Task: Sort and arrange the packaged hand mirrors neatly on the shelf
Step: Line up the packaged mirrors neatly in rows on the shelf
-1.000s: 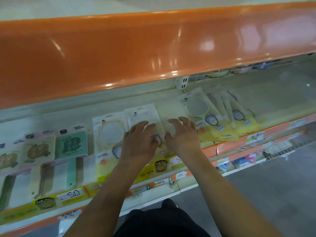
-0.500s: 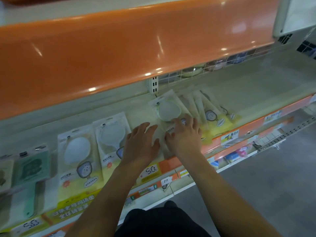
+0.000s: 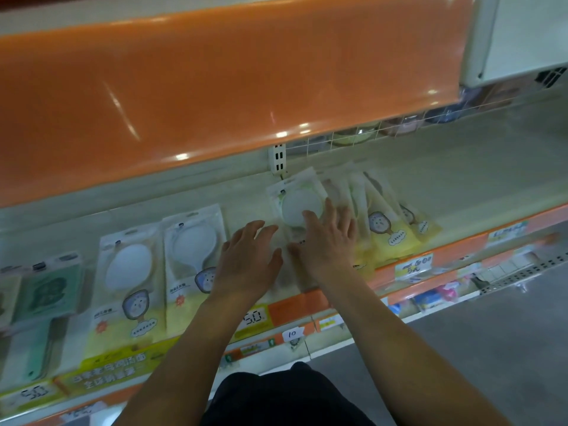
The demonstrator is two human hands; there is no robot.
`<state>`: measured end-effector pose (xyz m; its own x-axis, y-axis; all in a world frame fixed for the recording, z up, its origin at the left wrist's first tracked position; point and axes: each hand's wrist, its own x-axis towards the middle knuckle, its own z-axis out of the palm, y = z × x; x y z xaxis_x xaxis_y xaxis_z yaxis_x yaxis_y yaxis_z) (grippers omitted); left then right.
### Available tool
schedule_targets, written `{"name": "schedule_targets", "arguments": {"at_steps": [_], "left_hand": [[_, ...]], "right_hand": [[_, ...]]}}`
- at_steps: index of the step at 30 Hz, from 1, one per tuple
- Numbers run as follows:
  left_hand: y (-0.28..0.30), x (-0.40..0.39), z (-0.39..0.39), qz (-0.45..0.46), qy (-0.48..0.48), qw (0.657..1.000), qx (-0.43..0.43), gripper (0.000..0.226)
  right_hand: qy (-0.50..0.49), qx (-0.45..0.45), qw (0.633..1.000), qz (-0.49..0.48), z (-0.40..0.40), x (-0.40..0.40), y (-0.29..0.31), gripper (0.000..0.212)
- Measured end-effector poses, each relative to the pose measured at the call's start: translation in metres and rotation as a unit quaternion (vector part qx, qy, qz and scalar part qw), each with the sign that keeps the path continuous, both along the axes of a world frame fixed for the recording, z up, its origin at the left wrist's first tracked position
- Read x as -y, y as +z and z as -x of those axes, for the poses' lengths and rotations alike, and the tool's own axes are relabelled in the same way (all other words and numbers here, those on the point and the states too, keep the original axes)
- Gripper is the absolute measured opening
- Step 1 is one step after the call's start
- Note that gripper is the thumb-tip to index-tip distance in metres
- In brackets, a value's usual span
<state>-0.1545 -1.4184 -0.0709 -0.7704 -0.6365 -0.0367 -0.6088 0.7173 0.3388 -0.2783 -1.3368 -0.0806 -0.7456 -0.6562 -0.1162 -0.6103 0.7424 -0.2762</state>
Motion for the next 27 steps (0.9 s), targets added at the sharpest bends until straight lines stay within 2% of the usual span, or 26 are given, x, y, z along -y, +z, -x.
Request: {"name": "schedule_targets", "arguments": {"at_steps": [7, 13, 24, 27], "left_hand": [[-0.001, -0.004, 0.013, 0.001, 0.003, 1.000, -0.018, 0.047], [-0.002, -0.008, 0.017, -0.006, 0.006, 1.000, -0.030, 0.045], [0.000, -0.009, 0.009, 0.004, 0.019, 0.999, -0.035, 0.044], [0.002, -0.009, 0.002, 0.011, 0.028, 0.999, -0.024, 0.045]], "right_hand": [[0.023, -0.032, 0.999, -0.011, 0.012, -0.001, 0.002, 0.052], [0.025, -0.058, 0.998, 0.021, 0.021, -0.006, 0.000, 0.039], [0.036, -0.019, 0.998, 0.046, 0.022, -0.016, -0.002, 0.037], [0.027, -0.004, 0.996, 0.086, 0.020, -0.019, -0.001, 0.034]]}}
